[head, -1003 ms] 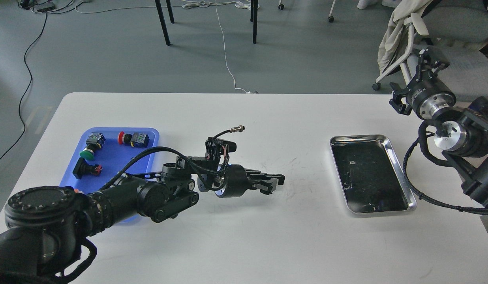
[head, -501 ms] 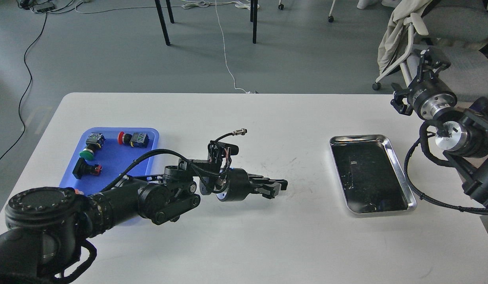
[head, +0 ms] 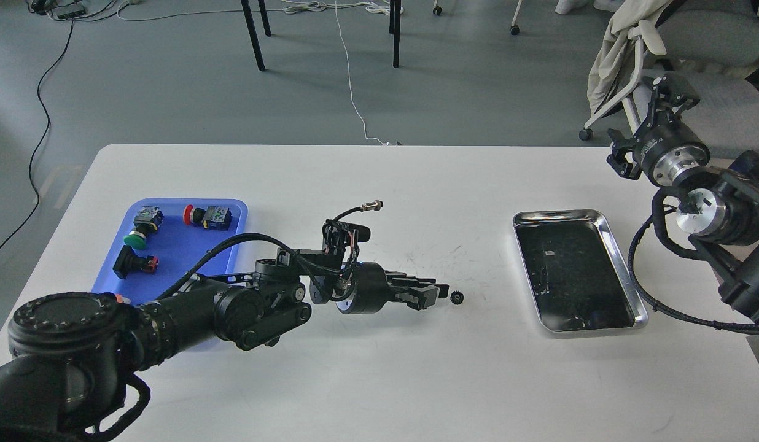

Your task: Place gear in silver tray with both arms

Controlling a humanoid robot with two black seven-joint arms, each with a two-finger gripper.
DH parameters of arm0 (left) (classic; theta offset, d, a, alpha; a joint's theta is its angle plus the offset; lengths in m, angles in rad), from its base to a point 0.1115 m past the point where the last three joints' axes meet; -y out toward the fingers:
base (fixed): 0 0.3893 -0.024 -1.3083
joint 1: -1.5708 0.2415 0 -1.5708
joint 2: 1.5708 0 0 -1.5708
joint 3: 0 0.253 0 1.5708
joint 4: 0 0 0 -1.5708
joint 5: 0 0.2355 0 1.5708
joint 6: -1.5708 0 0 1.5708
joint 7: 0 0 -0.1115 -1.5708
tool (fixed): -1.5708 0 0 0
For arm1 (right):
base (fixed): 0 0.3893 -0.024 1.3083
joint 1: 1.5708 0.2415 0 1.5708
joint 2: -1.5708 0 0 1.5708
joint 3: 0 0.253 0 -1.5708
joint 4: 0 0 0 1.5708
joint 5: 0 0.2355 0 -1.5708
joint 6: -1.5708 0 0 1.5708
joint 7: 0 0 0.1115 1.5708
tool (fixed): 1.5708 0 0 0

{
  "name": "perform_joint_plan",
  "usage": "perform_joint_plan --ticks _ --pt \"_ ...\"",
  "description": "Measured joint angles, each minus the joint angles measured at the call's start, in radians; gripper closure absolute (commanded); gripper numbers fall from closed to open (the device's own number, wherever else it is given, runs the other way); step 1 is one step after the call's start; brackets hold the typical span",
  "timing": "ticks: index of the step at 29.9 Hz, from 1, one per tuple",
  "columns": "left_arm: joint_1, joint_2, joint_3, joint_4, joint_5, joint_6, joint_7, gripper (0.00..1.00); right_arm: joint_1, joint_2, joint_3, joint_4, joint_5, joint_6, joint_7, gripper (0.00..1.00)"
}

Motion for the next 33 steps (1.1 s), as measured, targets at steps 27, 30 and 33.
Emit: perform_joint_plan --ticks 27,30,33 --pt "-0.13 0.13 -0.25 0.053 -0.449 0.017 0.0 0.07 0.07 -0.055 -0.101 0.114 -0.055 0.033 0.005 0.01" --pt "-0.132 0.161 -0.257 0.058 -0.498 0.023 0.0 0.06 0.074 -0.062 -0.101 0.116 -0.094 0.045 0.001 0.01" --pt "-0.132 0.194 -0.264 0.075 -0.534 0.018 0.0 0.05 0.078 -0.082 -0.109 0.128 -0.209 0.106 -0.005 0.01"
